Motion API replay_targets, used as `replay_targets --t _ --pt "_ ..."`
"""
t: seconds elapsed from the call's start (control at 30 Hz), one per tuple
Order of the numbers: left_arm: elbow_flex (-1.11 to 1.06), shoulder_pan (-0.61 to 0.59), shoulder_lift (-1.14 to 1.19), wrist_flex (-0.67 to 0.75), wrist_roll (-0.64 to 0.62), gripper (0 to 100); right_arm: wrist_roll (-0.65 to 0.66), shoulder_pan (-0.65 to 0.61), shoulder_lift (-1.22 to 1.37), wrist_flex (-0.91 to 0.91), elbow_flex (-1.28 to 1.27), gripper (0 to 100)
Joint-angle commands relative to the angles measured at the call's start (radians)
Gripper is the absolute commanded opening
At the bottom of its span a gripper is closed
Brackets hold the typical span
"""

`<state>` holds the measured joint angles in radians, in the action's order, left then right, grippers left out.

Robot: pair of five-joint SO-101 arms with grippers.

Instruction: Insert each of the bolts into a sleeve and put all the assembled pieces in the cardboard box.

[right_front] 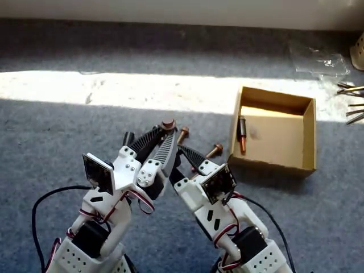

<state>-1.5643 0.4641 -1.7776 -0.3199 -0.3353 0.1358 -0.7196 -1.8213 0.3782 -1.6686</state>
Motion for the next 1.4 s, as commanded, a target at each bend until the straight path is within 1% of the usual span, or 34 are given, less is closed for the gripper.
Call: replay_targets --t 0.0,0.1,0.33,0.47,0.77,0.83,0.97,1.03,1.1,1.27,1.37 --pt "0.002 0.013 -0.001 0.009 0.0 1 -0.008 0.01 -0.016 -0.008 -0.101 0.5" --pt "0.005 0.008 -0.001 -0.023 0.002 1 -0.008 0.01 -0.016 -0.008 -0.101 0.5" --pt "0.064 0.007 -0.001 -0.242 0.002 1 -0.008 0.041 -0.016 -0.008 -0.099 0.5" --pt "0.094 0.007 -0.001 -0.305 0.002 1 -0.008 0.041 -0.016 -0.008 -0.099 0.5" --pt "0.102 0.007 -0.001 -0.287 0.003 1 -0.008 0.036 -0.016 -0.008 -0.099 0.5" --pt "0.102 0.005 -0.001 -0.275 0.003 6 -0.008 0.036 -0.016 -0.008 -0.099 0.5" --pt "0.097 0.005 -0.001 -0.278 -0.002 21 -0.008 0.036 -0.016 -0.008 -0.099 0.5" --pt "0.097 0.005 -0.001 -0.278 -0.003 26 -0.008 0.036 -0.016 -0.008 -0.099 0.5" --pt "0.097 0.005 -0.001 -0.273 -0.003 28 -0.008 0.036 -0.016 -0.008 -0.099 0.5" --pt "0.108 0.005 -0.001 -0.27 -0.003 28 -0.008 0.036 -0.016 -0.008 -0.099 0.5" --pt "0.125 -0.008 -0.001 -0.232 -0.003 28 -0.008 0.036 -0.016 -0.008 -0.099 0.5"
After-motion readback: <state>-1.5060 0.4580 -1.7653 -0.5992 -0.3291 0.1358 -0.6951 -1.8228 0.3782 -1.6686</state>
